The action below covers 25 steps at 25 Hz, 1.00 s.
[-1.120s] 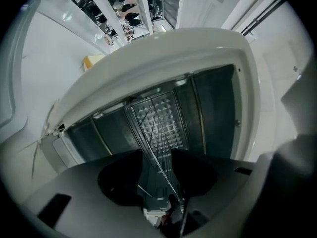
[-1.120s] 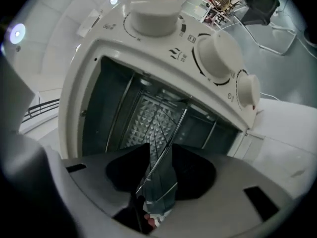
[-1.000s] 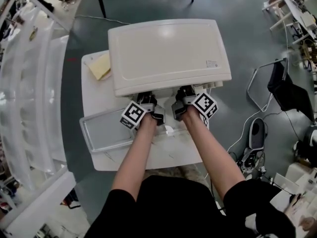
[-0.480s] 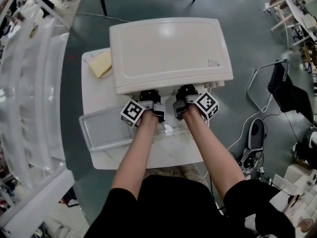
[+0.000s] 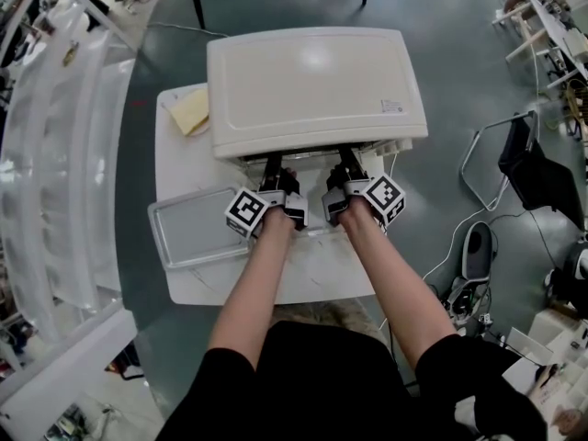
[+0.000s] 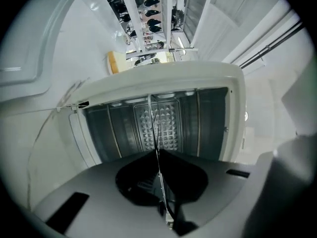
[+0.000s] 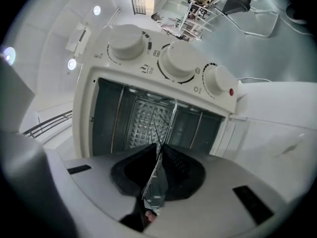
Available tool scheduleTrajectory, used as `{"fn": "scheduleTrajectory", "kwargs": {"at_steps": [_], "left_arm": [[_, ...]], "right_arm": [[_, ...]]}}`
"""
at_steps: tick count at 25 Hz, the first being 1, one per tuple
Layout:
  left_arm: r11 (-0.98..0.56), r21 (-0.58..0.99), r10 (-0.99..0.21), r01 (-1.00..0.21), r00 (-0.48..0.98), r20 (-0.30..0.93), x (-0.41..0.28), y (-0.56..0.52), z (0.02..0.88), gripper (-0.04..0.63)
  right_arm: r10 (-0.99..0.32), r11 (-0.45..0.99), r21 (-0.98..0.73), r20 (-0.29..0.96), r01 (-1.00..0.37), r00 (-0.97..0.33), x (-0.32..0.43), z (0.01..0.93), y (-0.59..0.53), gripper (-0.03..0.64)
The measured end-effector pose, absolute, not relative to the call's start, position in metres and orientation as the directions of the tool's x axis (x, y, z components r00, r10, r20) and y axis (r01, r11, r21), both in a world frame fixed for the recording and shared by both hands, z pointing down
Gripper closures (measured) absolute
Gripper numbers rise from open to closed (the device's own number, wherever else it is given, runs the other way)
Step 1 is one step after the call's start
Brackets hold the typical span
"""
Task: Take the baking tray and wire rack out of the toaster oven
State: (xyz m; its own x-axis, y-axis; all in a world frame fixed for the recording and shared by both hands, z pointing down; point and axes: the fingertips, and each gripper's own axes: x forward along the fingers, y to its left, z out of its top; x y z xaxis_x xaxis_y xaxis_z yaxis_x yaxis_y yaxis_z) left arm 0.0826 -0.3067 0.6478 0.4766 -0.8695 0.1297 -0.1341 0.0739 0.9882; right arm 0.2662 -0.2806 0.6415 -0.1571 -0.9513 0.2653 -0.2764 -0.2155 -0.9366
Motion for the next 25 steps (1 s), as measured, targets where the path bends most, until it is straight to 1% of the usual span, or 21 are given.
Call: {"fn": "scheduleTrajectory", "kwargs": {"at_steps": [4,7,10,14,21,25], "left_arm": [[0.082,0.989,-0.873,-0.122,0.47,0.13,0.079,-0.288,0.65,0.574],[0.067,0.994,-0.881,-0.09,0.462,0.101,0.08,-0.274,0.645,0.575],[0.067,0.991,-0.882,-0.112,0.458,0.111,0.078,-0.257,0.645,0.575],[0.082,0.99,-0.883,-0.113,0.453,0.125,0.073,-0.23,0.644,0.575],[0.041,0.998,-0.891,-0.049,0.449,0.059,0.075,-0.193,0.633,0.577],[0.055,0.997,-0.888,-0.061,0.454,0.077,0.073,-0.17,0.633,0.577]], "right_arm": [[-0.95,-0.213,-0.942,0.262,-0.261,-0.171,0.264,0.641,-0.263,0.563],[-0.952,-0.201,-0.95,0.248,-0.24,-0.182,0.263,0.639,-0.247,0.565],[-0.955,-0.2,-0.959,0.236,-0.2,-0.177,0.263,0.638,-0.23,0.569],[-0.949,-0.202,-0.958,0.243,-0.205,-0.202,0.259,0.637,-0.206,0.571],[-0.948,-0.165,-0.966,0.21,-0.197,-0.239,0.256,0.63,-0.168,0.571],[-0.945,-0.165,-0.967,0.211,-0.192,-0.251,0.256,0.627,-0.147,0.571]]}}
